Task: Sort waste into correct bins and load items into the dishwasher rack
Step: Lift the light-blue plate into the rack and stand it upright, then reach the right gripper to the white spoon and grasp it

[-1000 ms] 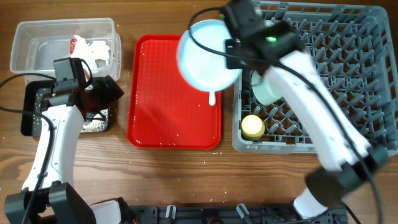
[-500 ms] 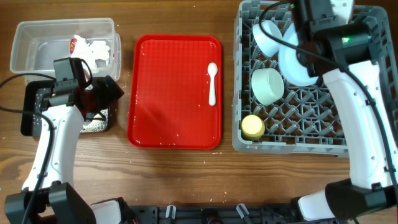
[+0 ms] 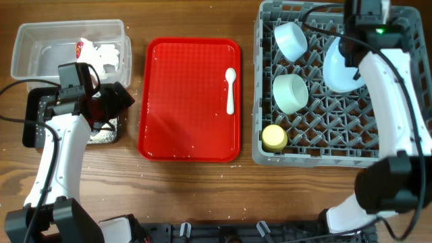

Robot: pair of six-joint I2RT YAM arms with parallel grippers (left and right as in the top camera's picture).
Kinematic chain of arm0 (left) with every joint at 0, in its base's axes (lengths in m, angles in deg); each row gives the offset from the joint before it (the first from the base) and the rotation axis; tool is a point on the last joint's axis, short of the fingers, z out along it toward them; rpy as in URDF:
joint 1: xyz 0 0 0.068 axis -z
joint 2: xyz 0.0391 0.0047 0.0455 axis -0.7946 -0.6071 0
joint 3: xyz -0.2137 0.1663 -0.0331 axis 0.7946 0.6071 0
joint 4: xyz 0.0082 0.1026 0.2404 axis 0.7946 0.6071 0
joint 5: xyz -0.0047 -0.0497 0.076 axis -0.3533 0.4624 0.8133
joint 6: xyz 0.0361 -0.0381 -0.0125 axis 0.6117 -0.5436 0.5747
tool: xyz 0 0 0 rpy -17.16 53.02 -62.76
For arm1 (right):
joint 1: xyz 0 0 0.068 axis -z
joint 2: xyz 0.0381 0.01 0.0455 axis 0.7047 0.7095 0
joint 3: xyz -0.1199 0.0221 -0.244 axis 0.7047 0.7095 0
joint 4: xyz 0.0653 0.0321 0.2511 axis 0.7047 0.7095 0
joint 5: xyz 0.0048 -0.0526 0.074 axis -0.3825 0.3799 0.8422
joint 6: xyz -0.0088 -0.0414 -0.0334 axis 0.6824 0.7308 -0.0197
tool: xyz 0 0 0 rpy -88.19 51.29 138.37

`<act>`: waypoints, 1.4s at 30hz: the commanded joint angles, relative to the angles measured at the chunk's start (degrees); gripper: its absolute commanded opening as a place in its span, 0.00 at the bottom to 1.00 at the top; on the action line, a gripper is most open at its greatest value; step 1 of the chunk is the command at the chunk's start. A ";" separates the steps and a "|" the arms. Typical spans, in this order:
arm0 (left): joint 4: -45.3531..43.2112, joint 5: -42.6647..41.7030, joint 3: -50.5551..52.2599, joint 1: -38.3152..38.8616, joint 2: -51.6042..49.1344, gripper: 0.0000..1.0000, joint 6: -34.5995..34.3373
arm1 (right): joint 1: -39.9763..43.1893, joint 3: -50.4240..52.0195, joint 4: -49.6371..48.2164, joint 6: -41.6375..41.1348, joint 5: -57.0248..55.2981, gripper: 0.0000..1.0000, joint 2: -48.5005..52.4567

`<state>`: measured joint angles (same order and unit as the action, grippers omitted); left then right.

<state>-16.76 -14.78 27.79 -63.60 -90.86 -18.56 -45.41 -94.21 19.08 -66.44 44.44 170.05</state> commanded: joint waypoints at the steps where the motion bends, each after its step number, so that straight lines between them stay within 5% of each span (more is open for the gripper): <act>1: -0.13 0.55 -0.98 0.26 0.39 1.00 0.48 | -0.17 0.52 -0.50 0.74 3.17 0.04 3.91; 4: -0.13 0.55 -0.98 0.26 0.39 1.00 0.48 | -0.17 0.52 -0.48 0.52 5.88 0.04 5.57; 5: -0.13 0.55 -0.98 0.26 0.39 1.00 0.48 | -0.17 0.52 -0.61 0.52 9.62 0.18 5.64; 7: -0.13 0.55 -0.98 0.26 0.39 1.00 0.48 | -0.17 0.39 -0.52 0.00 14.86 0.73 5.62; 8: -0.13 0.55 -0.98 0.26 0.39 1.00 0.48 | -0.17 0.11 -0.15 -0.44 16.68 0.80 5.62; 14: -0.13 0.55 -0.98 0.26 0.39 1.00 0.48 | -0.17 -9.01 12.15 -8.59 26.08 0.87 3.54; 16: -0.13 0.55 -0.98 0.26 0.39 1.00 0.48 | -0.17 -14.84 16.90 -9.86 31.30 1.00 1.49; 22: -0.13 0.55 -0.98 0.26 0.39 1.00 0.48 | -0.74 -17.22 12.76 -8.87 71.54 1.00 -3.23; 24: -0.13 0.55 -0.98 0.26 0.39 1.00 0.48 | -3.65 -16.09 10.19 -9.94 75.17 1.00 -2.36; 33: -0.13 0.55 -0.98 0.26 0.39 1.00 0.48 | -27.52 -13.49 0.48 -36.79 43.87 0.75 11.26; 42: -0.13 0.55 -0.98 0.26 0.39 1.00 0.48 | -31.39 -13.49 -5.22 -42.51 37.92 0.65 24.81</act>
<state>-16.76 -14.78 27.79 -63.60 -90.86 -18.56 -77.27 -107.72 15.11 -106.20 86.12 192.50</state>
